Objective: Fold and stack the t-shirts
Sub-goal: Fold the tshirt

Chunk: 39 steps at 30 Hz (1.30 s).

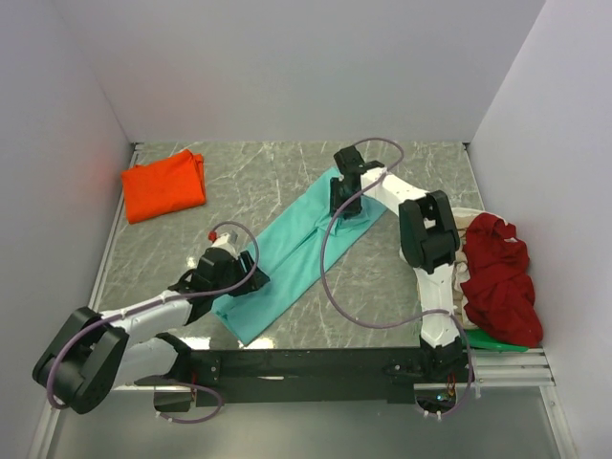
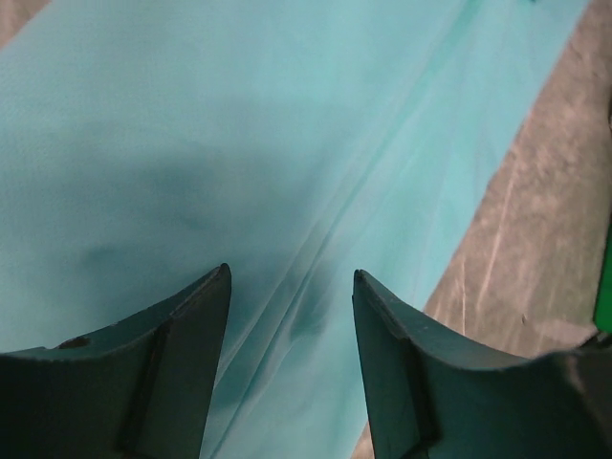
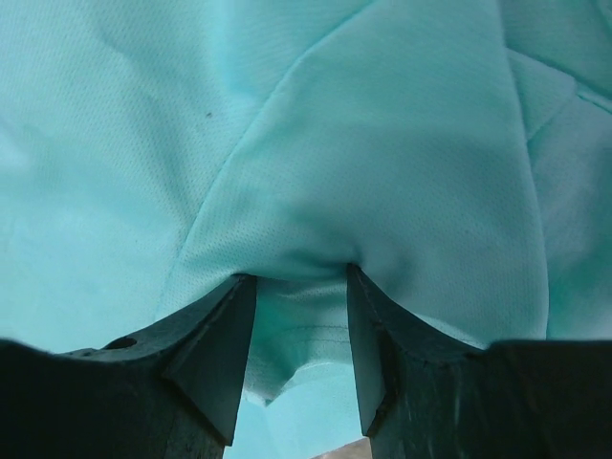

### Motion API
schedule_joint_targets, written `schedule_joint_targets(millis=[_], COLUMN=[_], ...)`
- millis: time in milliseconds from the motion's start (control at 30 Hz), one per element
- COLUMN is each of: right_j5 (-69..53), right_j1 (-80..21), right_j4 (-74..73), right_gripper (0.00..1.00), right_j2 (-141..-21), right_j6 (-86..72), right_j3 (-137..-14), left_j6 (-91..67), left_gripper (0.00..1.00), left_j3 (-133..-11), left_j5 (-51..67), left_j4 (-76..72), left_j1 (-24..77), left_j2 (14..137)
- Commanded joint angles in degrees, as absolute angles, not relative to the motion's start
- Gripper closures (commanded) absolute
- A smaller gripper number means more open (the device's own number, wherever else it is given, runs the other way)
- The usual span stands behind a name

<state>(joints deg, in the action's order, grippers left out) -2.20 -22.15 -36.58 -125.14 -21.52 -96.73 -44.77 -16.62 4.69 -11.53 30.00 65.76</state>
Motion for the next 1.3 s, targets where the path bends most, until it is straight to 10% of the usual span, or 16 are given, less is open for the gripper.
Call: schedule_joint_targets(millis=[0, 533, 1267], right_j5=[-1.8, -6.2, -13.5], right_j1=[-21.3, -21.1, -24.7], right_j4=[-39.5, -41.7, -28.7], right_gripper=[0.50, 0.50, 0.50], right_j2=[-129.5, -124.3, -115.4], right_j6=[-19.7, -17.8, -22.4], right_j3=[-101.1, -111.1, -88.2], left_j6=[-47.0, -46.2, -49.7], left_gripper=[0.40, 0.39, 0.40], left_j3=[-13.0, -15.6, -14.2], left_j5=[8.6, 3.6, 3.3], left_j4=[-12.0, 7.7, 9.0], left_j1=[31.4, 32.8, 36.5], left_j2=[62.5, 42.6, 43.9])
